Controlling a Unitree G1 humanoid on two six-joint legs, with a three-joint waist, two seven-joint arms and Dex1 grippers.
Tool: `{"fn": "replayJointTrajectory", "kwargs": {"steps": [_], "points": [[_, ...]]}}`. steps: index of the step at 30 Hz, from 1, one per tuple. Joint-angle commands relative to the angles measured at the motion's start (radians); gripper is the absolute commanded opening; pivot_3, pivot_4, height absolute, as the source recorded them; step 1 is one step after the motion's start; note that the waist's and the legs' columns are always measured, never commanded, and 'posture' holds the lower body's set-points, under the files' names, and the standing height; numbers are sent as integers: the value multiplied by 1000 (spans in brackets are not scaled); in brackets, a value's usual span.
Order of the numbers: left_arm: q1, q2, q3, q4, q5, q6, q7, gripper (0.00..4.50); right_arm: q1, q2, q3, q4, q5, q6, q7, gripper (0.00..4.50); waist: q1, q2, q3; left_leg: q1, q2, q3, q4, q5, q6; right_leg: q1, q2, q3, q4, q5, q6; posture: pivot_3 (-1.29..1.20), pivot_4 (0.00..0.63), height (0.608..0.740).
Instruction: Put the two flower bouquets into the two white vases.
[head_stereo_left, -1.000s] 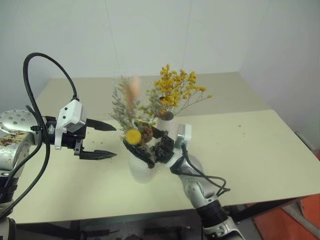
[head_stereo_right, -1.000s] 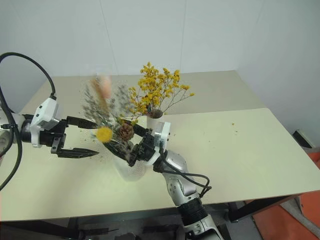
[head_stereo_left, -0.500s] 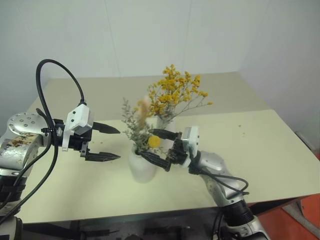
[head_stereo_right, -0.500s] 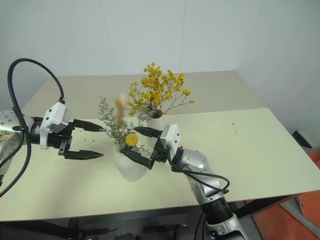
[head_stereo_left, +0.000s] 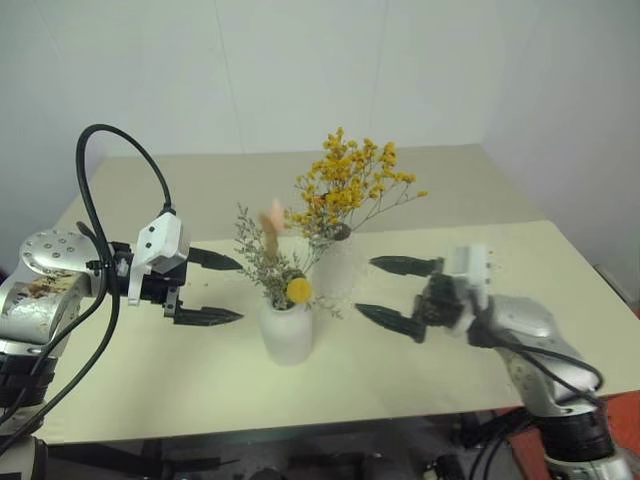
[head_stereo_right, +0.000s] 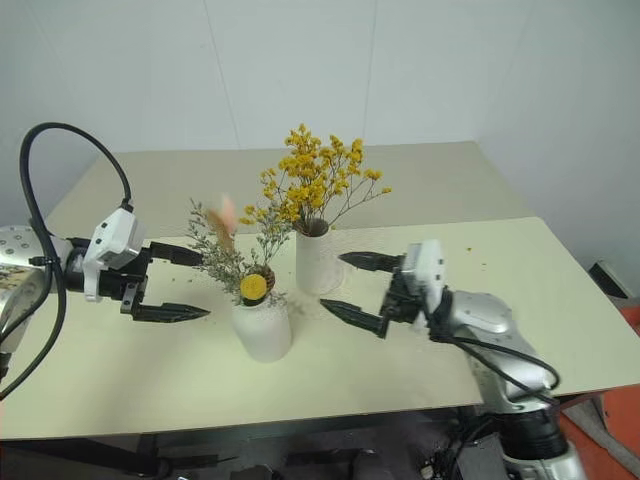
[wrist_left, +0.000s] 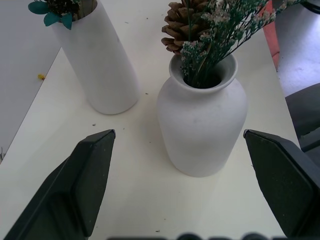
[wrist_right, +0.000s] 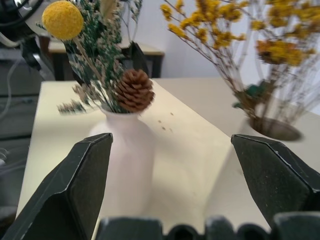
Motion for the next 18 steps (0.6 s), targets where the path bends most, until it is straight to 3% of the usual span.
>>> {"fn": "replayJointTrajectory", "kwargs": {"steps": [1,9,18], "points": [[-1,8,48,-19,-25,8,8,4500,38,-52,-107,-73,64,23,11,4481,1,0,0,0,0,0,0,0,0,0,0,0,0,0,0,0,150,740],[11,16,72,3,-21,-6,-1,4500,304,-218,-387,-146,102,47,68,4481,11,-1,0,0,0,1,0,0,0,2,0,0,-2,-2,4,0,150,740],[19,6,96,27,-29,-25,2,4500,472,-253,-540,-185,94,77,54,4481,9,-1,0,5,0,1,0,0,0,8,0,0,-4,-5,8,0,150,740]]}}
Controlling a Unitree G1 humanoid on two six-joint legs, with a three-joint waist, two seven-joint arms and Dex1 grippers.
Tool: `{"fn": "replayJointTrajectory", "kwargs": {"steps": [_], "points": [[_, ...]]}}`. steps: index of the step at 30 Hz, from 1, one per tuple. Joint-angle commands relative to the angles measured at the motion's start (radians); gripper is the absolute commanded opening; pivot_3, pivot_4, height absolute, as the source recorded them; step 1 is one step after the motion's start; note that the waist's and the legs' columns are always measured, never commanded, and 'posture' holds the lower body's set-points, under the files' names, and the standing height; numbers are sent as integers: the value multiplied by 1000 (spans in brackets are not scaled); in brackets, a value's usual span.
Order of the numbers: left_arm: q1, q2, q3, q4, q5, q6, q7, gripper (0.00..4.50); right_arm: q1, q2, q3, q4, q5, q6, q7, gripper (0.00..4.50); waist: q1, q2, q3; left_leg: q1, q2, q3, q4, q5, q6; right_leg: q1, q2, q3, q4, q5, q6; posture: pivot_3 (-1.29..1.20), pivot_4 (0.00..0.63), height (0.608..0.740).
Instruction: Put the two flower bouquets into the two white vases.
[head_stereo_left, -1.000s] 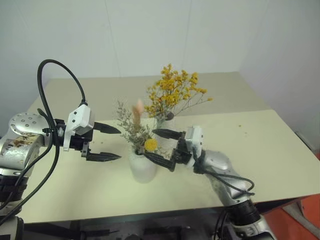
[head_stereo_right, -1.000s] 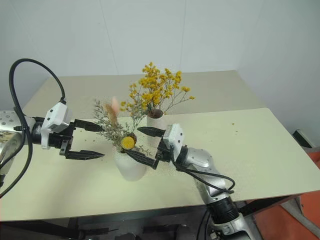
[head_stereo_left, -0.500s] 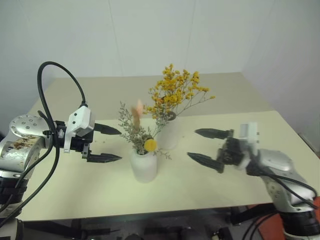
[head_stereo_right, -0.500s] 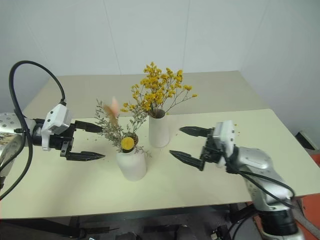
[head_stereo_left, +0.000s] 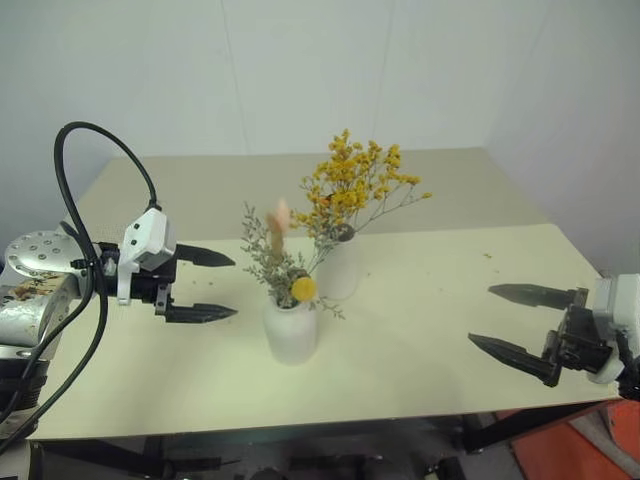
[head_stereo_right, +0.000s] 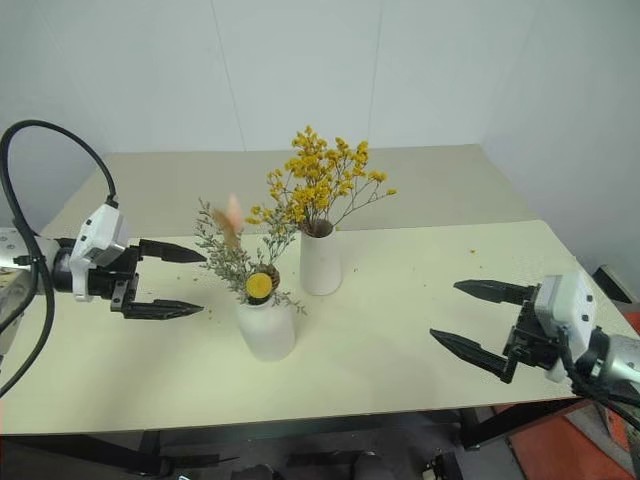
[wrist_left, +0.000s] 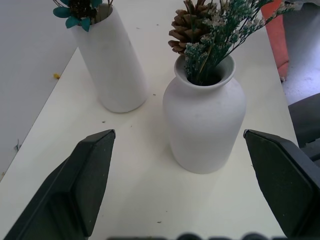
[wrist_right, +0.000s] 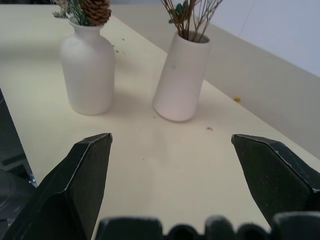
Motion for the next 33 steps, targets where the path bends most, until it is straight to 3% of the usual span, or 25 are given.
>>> {"fn": "replayJointTrajectory", "kwargs": {"steps": [1,10,19,27,33], "points": [[0,4,44,2,-8,-25,10,4500,28,-1,-54,-50,18,19,-26,4481,1,0,0,0,0,0,0,0,0,0,0,0,0,0,0,0,150,740],[33,-19,125,52,-16,-119,24,4500,77,35,-50,-130,7,22,-97,4481,1,0,0,0,0,0,0,0,0,0,0,0,0,0,0,0,150,740],[-67,13,83,227,30,-213,-77,4500,130,55,-94,-191,11,10,-125,4481,4,-2,-1,0,0,0,0,0,0,1,-1,0,-1,0,0,0,150,740],[-96,-2,62,258,43,-223,-97,4500,182,90,-111,-231,-2,-9,-141,4481,3,-2,-1,0,0,0,0,0,0,1,-1,0,-1,0,0,0,150,740],[-98,16,74,234,36,-196,-92,4500,132,93,-65,-208,-8,-18,-154,4481,2,-2,-1,0,0,0,0,0,0,1,0,0,-1,0,0,0,150,740]]}}
